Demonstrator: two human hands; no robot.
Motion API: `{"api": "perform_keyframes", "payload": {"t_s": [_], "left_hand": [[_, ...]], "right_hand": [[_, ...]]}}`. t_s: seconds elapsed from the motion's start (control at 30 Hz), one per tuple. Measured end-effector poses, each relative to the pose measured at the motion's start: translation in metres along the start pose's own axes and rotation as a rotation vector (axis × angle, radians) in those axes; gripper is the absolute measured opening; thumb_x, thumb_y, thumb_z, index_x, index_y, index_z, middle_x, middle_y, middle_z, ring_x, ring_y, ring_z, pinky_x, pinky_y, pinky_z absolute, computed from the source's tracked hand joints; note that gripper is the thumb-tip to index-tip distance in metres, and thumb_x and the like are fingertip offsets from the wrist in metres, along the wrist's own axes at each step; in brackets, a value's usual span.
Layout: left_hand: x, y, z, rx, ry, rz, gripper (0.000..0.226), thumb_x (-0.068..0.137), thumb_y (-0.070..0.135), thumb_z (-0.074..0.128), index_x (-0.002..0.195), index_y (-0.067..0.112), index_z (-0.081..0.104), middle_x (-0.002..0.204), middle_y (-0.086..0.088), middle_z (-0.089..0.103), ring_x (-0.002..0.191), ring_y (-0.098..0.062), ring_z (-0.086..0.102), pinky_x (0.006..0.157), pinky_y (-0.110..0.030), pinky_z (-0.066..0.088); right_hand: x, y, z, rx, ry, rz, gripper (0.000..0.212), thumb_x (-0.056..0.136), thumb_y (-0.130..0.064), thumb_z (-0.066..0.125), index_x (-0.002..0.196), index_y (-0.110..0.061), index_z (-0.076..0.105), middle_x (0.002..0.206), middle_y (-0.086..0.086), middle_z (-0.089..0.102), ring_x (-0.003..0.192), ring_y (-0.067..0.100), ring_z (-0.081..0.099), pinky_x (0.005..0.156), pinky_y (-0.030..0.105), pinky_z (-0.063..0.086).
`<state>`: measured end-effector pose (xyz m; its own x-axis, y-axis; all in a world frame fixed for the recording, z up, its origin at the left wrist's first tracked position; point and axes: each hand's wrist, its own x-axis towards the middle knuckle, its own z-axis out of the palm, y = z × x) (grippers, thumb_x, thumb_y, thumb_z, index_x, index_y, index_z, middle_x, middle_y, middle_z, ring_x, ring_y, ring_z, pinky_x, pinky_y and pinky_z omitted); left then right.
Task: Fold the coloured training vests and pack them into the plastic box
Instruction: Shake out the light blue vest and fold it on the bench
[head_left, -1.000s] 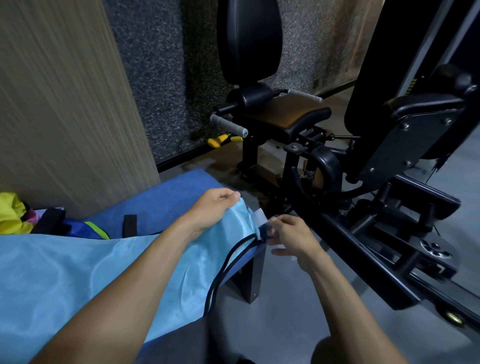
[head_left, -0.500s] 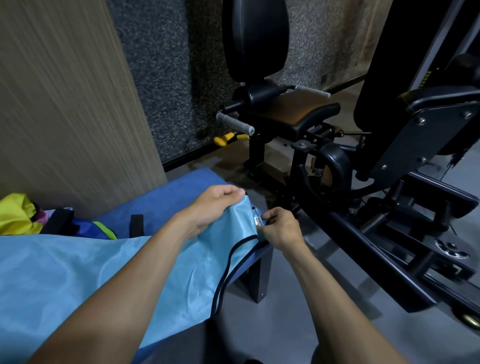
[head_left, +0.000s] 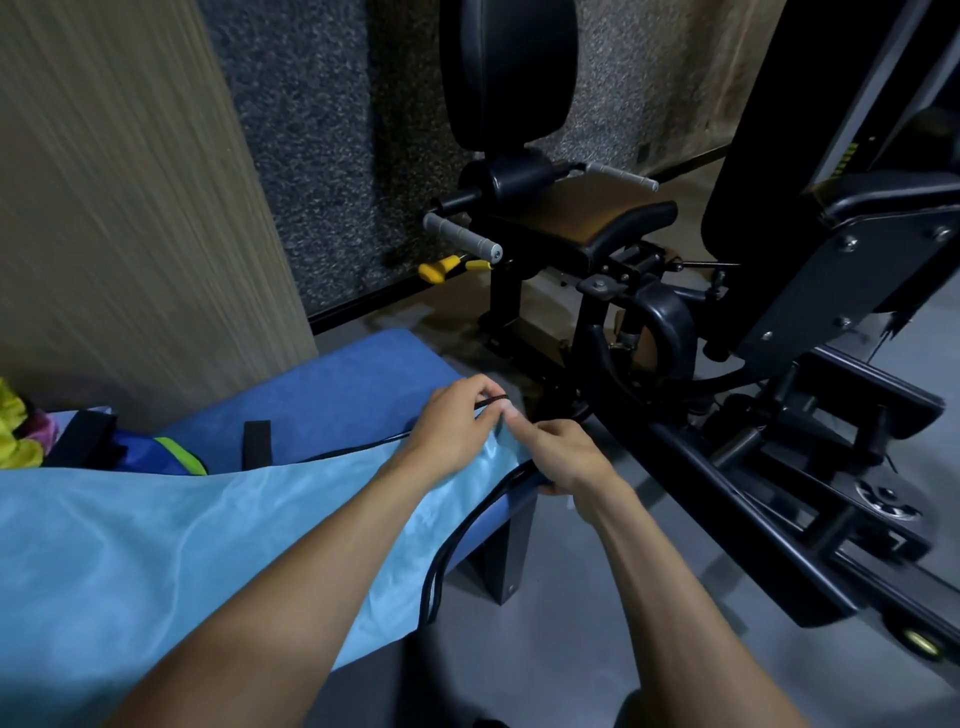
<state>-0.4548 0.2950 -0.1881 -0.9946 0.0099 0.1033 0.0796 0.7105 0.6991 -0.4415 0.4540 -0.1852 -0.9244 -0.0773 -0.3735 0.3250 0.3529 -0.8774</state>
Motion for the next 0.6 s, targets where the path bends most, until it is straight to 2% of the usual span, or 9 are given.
{"api": "perform_keyframes", "payload": {"t_s": [0.07, 0.13, 0.2, 0.33, 0.43, 0.53, 0.6], "left_hand": [[-0.004, -0.001, -0.006, 0.074, -0.031, 0.035, 0.021, 0.103, 0.033, 0.053, 0.120, 0.028, 0.064, 0.118, 0.009, 0.058, 0.115, -0.014, 0.052, 0.098, -0.038, 0.048], [-0.017, -0.001, -0.019, 0.144, 0.000, 0.084, 0.030, 0.105, 0.032, 0.047, 0.133, 0.027, 0.058, 0.130, 0.012, 0.048, 0.122, -0.013, 0.042, 0.104, -0.037, 0.043], [-0.043, -0.003, -0.039, 0.188, 0.050, 0.154, 0.030, 0.106, 0.033, 0.046, 0.134, 0.027, 0.056, 0.131, 0.016, 0.045, 0.121, -0.010, 0.039, 0.101, -0.033, 0.043], [-0.118, -0.031, -0.080, 0.402, 0.023, 0.231, 0.028, 0.103, 0.041, 0.045, 0.124, 0.030, 0.059, 0.124, 0.020, 0.047, 0.113, -0.008, 0.045, 0.095, -0.025, 0.042], [-0.167, -0.065, -0.112, 0.566, 0.014, 0.176, 0.034, 0.101, 0.047, 0.040, 0.122, 0.032, 0.061, 0.124, 0.019, 0.052, 0.115, -0.010, 0.052, 0.096, -0.029, 0.045], [-0.200, -0.089, -0.144, 0.711, 0.059, 0.093, 0.040, 0.099, 0.049, 0.040, 0.123, 0.029, 0.066, 0.127, 0.012, 0.059, 0.117, -0.017, 0.057, 0.095, -0.035, 0.048], [-0.214, -0.097, -0.158, 0.756, 0.096, 0.045, 0.045, 0.098, 0.051, 0.041, 0.126, 0.027, 0.067, 0.131, 0.006, 0.061, 0.120, -0.020, 0.057, 0.097, -0.037, 0.049]], "right_hand": [[0.003, 0.003, 0.002, -0.043, 0.017, -0.052, 0.048, 0.088, -0.054, 0.068, 0.071, -0.016, 0.046, 0.062, -0.001, 0.038, 0.062, 0.017, 0.039, 0.062, 0.034, 0.037], [0.006, 0.005, 0.004, -0.085, 0.087, -0.052, 0.042, 0.088, -0.039, 0.069, 0.068, -0.007, 0.052, 0.058, -0.002, 0.043, 0.060, 0.018, 0.043, 0.060, 0.034, 0.039], [0.006, 0.003, 0.007, -0.138, 0.150, -0.063, 0.038, 0.089, -0.035, 0.065, 0.081, 0.002, 0.062, 0.065, 0.001, 0.054, 0.063, 0.019, 0.050, 0.059, 0.032, 0.039], [0.007, -0.004, 0.011, -0.193, 0.182, -0.149, 0.039, 0.092, -0.042, 0.064, 0.085, -0.003, 0.066, 0.071, 0.001, 0.060, 0.069, 0.018, 0.056, 0.057, 0.032, 0.038], [0.007, -0.004, 0.017, -0.216, 0.187, -0.170, 0.039, 0.090, -0.046, 0.069, 0.083, -0.008, 0.069, 0.077, 0.004, 0.068, 0.076, 0.022, 0.064, 0.060, 0.034, 0.043], [0.009, -0.004, 0.020, -0.155, 0.230, -0.189, 0.031, 0.086, -0.042, 0.071, 0.076, -0.012, 0.069, 0.072, 0.006, 0.068, 0.073, 0.028, 0.066, 0.066, 0.043, 0.052], [0.007, -0.012, 0.017, -0.098, 0.239, -0.198, 0.025, 0.087, -0.035, 0.073, 0.081, -0.011, 0.071, 0.076, 0.008, 0.070, 0.073, 0.029, 0.067, 0.070, 0.045, 0.055]]}}
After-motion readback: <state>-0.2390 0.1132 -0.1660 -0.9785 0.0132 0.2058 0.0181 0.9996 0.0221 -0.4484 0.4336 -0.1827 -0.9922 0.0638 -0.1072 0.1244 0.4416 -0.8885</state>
